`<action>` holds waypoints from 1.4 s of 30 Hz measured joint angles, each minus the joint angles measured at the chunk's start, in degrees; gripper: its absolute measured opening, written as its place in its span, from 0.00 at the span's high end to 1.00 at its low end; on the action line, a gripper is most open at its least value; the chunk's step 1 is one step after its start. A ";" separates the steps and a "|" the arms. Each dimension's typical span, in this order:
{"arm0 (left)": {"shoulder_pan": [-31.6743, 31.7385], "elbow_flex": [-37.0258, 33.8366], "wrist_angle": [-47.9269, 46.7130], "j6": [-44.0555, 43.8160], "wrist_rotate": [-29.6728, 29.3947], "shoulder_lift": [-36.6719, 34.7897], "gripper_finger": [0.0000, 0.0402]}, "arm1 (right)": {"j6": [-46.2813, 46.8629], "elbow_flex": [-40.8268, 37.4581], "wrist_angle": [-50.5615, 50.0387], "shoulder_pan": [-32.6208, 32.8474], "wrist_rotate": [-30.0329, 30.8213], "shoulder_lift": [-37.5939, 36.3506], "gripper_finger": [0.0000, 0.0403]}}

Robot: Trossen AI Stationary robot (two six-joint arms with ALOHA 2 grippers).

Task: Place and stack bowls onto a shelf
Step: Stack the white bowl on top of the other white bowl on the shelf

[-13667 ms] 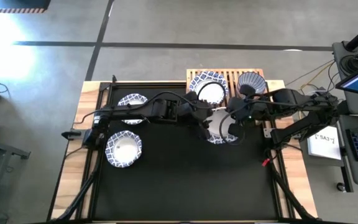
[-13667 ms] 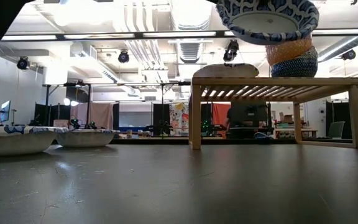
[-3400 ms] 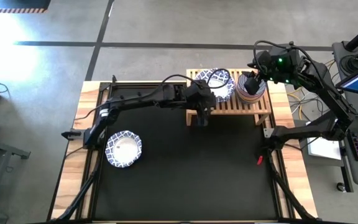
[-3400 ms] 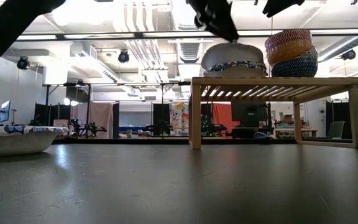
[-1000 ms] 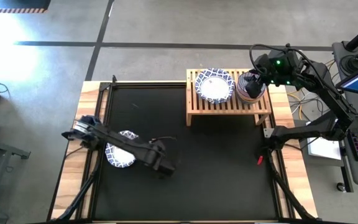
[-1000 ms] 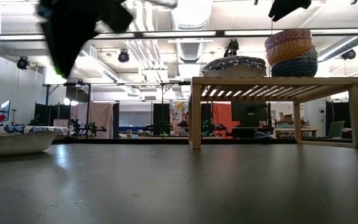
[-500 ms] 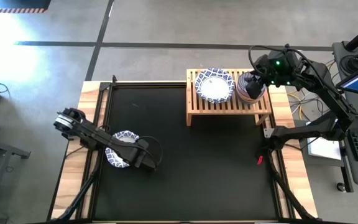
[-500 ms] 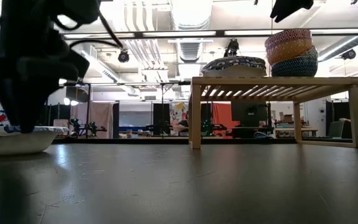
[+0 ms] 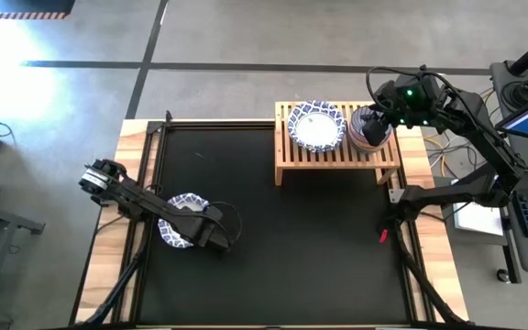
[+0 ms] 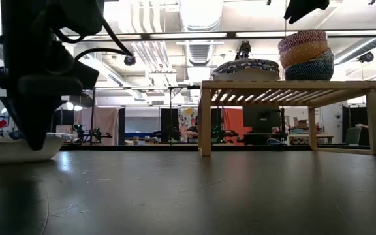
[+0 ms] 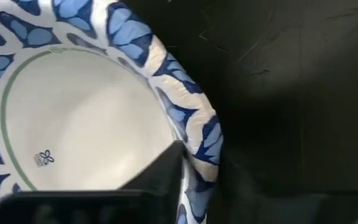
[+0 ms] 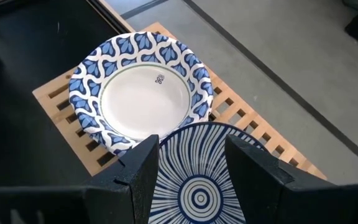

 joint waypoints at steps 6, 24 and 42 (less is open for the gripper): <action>0.00 0.57 -0.19 3.16 -0.17 0.02 0.97 | -0.22 0.00 0.04 0.00 0.02 0.00 0.57; 0.33 22.56 -3.54 34.45 -29.32 0.05 1.00 | -0.44 -0.01 0.05 0.00 0.45 0.00 0.57; 13.25 30.84 20.67 73.83 -38.58 0.06 1.00 | -0.34 -0.02 -0.48 0.00 3.80 -0.02 0.57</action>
